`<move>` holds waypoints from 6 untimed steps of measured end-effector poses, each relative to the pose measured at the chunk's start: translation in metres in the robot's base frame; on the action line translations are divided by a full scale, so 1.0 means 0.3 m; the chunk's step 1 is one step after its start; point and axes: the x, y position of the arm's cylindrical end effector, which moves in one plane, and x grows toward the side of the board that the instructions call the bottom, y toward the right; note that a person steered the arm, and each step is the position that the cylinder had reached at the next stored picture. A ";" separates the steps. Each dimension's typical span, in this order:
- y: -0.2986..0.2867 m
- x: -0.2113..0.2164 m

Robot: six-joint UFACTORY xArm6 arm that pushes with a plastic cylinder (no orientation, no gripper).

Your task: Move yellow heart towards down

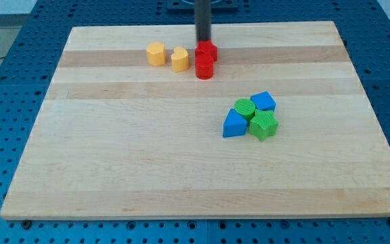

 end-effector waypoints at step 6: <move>0.170 0.031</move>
